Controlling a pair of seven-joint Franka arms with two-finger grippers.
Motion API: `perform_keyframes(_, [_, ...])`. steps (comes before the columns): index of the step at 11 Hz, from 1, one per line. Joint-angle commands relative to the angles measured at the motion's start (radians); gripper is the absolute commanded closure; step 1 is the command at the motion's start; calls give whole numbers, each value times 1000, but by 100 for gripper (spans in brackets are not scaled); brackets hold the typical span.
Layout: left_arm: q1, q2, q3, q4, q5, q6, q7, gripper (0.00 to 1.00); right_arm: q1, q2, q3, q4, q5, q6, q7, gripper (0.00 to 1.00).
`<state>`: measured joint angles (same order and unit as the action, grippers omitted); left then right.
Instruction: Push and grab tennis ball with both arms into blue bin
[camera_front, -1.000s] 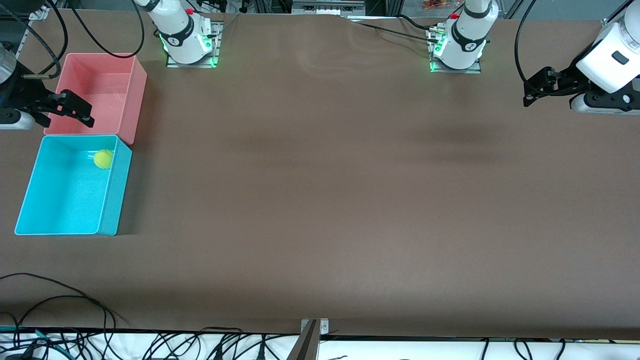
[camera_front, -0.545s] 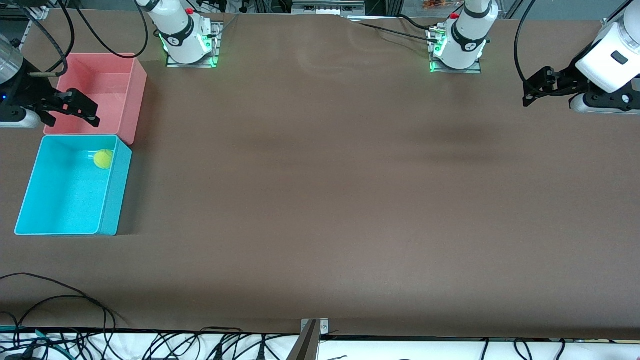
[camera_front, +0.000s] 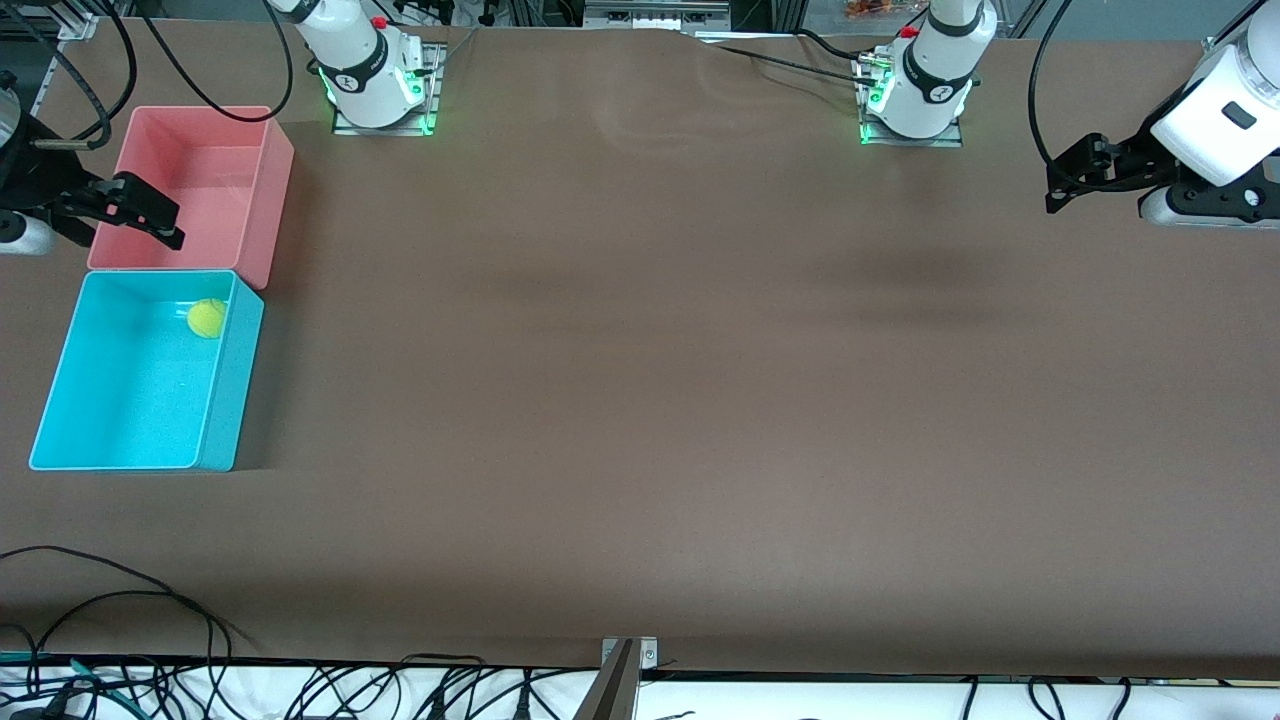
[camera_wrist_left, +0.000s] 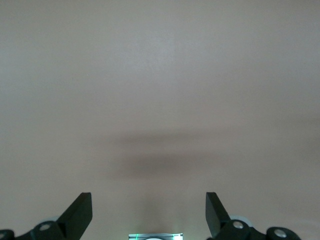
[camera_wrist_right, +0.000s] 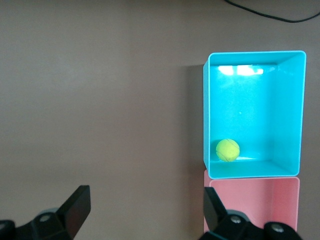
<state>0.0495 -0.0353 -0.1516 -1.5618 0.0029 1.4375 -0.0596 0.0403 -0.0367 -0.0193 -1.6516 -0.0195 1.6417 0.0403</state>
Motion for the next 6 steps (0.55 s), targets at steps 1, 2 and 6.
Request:
perform_keyframes(1, [1, 0, 0, 19, -15, -19, -8, 0, -8, 40, 2, 39, 3, -33, 0, 0])
perform_keyframes(2, [1, 2, -2, 20, -15, -19, -9, 0, -8, 41, 2, 41, 3, -33, 0, 0])
perform_keyframes(6, [1, 2, -22, 20, -14, -19, -9, 0, -16, 41, -2, 30, 6, -34, -16, 0])
